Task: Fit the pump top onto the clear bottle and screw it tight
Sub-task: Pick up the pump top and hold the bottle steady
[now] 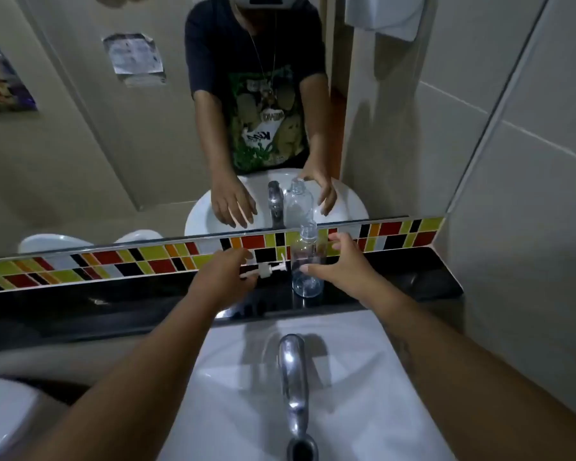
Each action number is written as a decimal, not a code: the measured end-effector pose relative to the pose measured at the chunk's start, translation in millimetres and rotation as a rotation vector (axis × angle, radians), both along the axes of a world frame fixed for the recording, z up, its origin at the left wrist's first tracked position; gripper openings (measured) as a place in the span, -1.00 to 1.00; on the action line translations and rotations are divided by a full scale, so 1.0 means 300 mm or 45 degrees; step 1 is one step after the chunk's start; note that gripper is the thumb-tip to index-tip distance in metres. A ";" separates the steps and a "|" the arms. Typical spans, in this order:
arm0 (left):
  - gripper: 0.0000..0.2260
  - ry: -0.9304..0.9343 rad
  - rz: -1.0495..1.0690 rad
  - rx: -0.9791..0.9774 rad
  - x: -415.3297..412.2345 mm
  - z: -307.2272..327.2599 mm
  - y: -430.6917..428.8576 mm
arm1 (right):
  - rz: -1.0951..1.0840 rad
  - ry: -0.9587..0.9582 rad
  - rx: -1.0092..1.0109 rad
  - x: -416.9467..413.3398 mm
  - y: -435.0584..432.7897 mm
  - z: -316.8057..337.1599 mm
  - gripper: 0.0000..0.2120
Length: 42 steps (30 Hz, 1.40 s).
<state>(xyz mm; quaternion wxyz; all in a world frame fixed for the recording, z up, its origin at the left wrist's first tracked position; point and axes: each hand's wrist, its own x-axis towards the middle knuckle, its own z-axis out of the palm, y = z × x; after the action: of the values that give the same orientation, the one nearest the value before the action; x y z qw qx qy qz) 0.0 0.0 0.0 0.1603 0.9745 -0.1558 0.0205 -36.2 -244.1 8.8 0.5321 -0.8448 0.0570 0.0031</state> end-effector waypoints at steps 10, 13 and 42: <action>-0.54 -0.049 -0.055 0.234 0.085 -0.150 -0.056 | 0.045 -0.123 0.364 0.070 0.039 -0.081 -0.20; -0.55 -0.066 -0.064 0.246 0.099 -0.173 -0.062 | 0.037 -0.156 0.384 0.074 0.049 -0.096 -0.28; -0.87 -0.105 -0.223 -1.449 0.012 0.551 -0.060 | 0.037 -0.163 0.326 0.056 0.022 -0.090 -0.30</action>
<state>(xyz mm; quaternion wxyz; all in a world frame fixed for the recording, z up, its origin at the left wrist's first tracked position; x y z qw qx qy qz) 3.6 -18.0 165.2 0.6542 0.7166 -0.2066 0.1256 -19.5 -237.6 -18.1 0.6378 -0.7693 0.0100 -0.0361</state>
